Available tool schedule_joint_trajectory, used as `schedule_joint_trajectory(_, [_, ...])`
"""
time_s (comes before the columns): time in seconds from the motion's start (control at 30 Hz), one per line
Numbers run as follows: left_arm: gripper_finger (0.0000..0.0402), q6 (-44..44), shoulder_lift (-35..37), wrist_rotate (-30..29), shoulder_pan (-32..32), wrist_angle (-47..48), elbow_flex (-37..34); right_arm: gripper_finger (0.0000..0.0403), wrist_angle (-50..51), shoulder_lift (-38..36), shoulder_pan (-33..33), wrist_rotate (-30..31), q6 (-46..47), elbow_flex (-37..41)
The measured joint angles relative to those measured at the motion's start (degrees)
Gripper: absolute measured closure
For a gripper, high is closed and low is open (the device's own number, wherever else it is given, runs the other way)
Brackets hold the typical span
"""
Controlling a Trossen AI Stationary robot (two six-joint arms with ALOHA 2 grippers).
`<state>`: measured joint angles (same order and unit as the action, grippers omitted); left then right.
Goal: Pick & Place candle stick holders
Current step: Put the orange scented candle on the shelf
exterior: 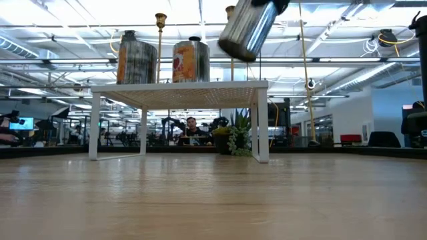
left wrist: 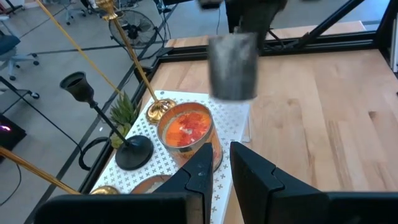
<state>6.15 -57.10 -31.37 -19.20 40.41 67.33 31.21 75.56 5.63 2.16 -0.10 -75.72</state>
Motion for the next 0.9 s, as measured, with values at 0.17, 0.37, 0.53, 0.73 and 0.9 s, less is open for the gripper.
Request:
schedule_joint_trajectory(0.17, [0.0339, -0.46, 0.0, -0.01, 0.0, 0.03, 0.0, 0.0403, 0.84, 4.38, -4.61, -6.48, -2.48, 0.02])
schedule_joint_trajectory(0.37, [0.0339, -0.44, 0.01, -0.01, -0.01, 0.66, 0.0, 0.0403, 1.29, 6.08, -6.47, -6.79, -5.7, -0.09])
schedule_joint_trajectory(0.53, [0.0339, -0.44, 0.02, -0.03, -0.02, 1.64, 0.0, 0.0401, 0.94, 6.13, -6.41, -6.76, -9.45, -0.09])
schedule_joint_trajectory(0.73, [0.0339, -0.38, 0.0, -0.03, -0.01, 2.59, 0.0, 0.0399, 0.49, 6.17, -6.49, -6.52, -9.71, -0.02])
schedule_joint_trajectory(0.9, [0.0339, 0.32, 0.0, -0.03, -0.02, 3.11, 0.0, 0.0398, 0.42, 6.17, -6.47, -6.43, -10.0, 0.0])
